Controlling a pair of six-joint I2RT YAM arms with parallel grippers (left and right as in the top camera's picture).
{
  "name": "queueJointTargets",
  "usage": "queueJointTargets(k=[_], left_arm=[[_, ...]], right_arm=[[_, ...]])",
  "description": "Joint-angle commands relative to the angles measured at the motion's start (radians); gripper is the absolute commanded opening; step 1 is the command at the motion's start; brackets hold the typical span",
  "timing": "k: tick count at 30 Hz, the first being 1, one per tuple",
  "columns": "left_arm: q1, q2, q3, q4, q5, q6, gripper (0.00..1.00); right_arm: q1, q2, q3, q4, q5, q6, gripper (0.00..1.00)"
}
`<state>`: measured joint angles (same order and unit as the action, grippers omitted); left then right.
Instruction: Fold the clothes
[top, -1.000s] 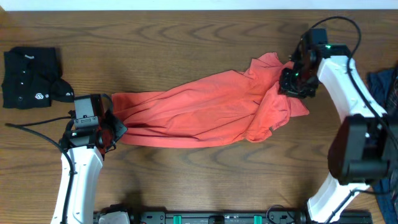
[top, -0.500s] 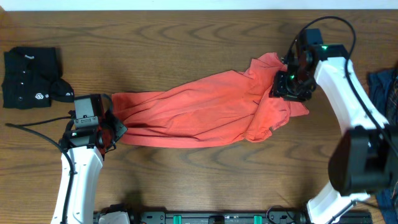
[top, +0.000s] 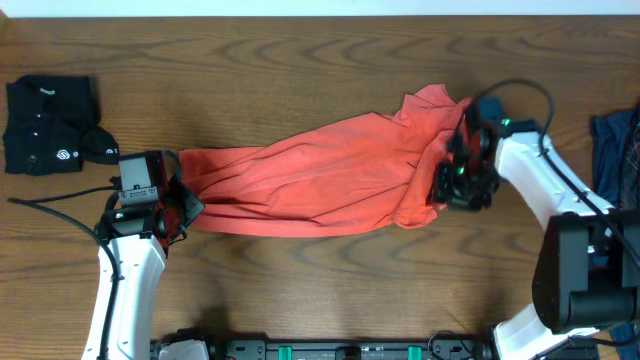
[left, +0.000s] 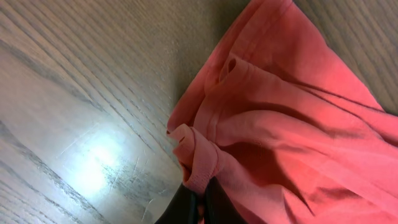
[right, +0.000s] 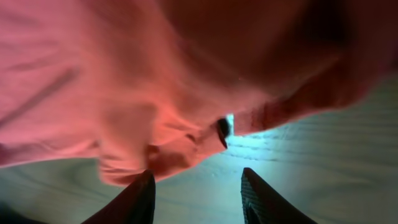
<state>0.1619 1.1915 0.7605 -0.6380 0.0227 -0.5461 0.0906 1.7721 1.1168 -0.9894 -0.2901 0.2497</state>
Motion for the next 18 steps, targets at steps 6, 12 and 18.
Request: queueJointTargets(k=[6, 12, 18], left_arm=[[0.004, 0.004, 0.016, 0.0, -0.008, 0.003, 0.06], [0.004, 0.004, 0.016, 0.0, -0.008, 0.003, 0.06], [0.004, 0.004, 0.016, 0.0, -0.008, 0.014, 0.06]], right_arm=[[-0.003, -0.005, -0.017, 0.032, -0.021, 0.011, 0.45], [-0.005, -0.005, -0.023, 0.056, -0.021, 0.027, 0.45], [-0.039, -0.005, -0.096, 0.1, -0.021, 0.053, 0.45]])
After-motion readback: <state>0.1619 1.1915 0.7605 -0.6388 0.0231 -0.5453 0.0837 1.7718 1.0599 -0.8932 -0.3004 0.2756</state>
